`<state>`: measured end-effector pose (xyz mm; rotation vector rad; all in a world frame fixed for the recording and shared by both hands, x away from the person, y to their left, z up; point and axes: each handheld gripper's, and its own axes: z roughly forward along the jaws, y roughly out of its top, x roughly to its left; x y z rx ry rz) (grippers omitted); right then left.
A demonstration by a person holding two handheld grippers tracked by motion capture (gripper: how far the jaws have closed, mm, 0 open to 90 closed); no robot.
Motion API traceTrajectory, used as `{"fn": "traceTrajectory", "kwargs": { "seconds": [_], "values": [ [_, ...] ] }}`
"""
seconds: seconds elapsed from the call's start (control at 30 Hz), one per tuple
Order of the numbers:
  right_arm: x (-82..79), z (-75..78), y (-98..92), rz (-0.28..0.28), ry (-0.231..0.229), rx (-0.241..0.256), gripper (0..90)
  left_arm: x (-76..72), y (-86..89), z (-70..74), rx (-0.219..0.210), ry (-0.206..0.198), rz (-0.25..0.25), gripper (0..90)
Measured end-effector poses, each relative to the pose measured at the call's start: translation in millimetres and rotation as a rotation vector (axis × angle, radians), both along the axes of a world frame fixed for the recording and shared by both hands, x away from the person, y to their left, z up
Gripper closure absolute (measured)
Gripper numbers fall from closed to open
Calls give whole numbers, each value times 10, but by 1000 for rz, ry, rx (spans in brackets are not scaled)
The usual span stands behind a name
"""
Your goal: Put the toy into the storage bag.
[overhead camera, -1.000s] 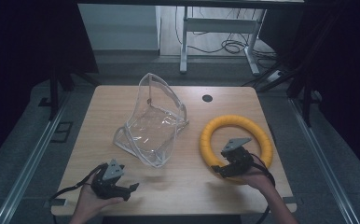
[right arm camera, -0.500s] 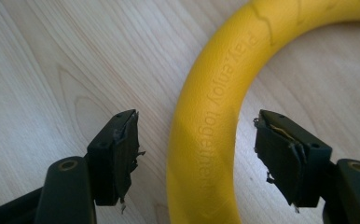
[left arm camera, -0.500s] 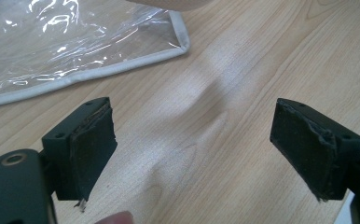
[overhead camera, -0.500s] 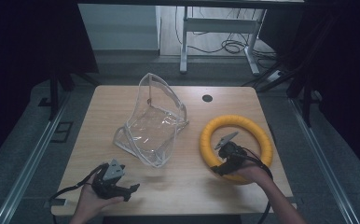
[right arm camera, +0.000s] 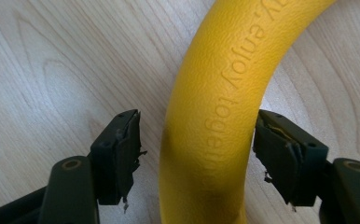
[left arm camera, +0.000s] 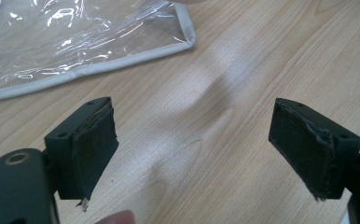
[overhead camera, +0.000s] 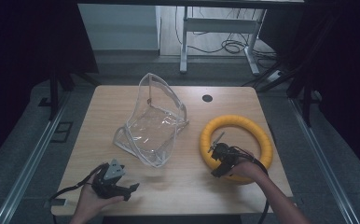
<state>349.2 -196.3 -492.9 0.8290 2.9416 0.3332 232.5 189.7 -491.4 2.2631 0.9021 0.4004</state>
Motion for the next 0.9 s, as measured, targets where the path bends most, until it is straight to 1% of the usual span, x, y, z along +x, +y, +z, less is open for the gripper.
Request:
{"fn": "traceTrajectory", "kwargs": {
  "seconds": [0.1,0.13,0.23,0.27,0.37,0.4,0.43,0.5,0.57,0.63,0.67,0.77,0.8,0.83,0.9],
  "values": [
    [12,-5,11,6,5,-7,356,-1,0,1,-1,0,0,153],
    [17,-11,19,7,6,-23,373,-2,1,2,-1,0,0,153],
    [24,-21,28,10,14,-28,376,-2,3,4,-1,2,0,155],
    [30,-27,45,13,11,-44,389,-2,2,3,0,2,0,157],
    [37,-41,62,20,16,-57,394,-2,3,4,-1,2,0,157],
    [43,-60,81,22,20,-74,418,-3,4,6,-1,2,1,157],
    [46,-70,89,28,13,-90,425,-3,5,8,-1,2,2,157],
    [53,-77,94,27,19,-87,430,-4,5,11,-7,1,3,158],
    [66,-71,92,22,17,-90,461,-7,2,15,-19,0,6,159],
    [87,-74,83,17,37,-86,468,-7,5,16,-7,0,4,159],
    [92,-69,91,21,41,-94,473,-8,6,16,-13,-3,7,159],
    [80,-68,106,23,35,-106,476,-10,9,20,-15,-3,8,160],
    [65,-55,105,34,24,-127,480,-9,11,20,-13,-4,8,160],
    [65,-55,105,34,24,-127,480,-9,11,20,-13,-4,8,161],
    [60,-12,75,22,14,-111,486,-5,8,16,-12,-3,6,160]
  ]
}}
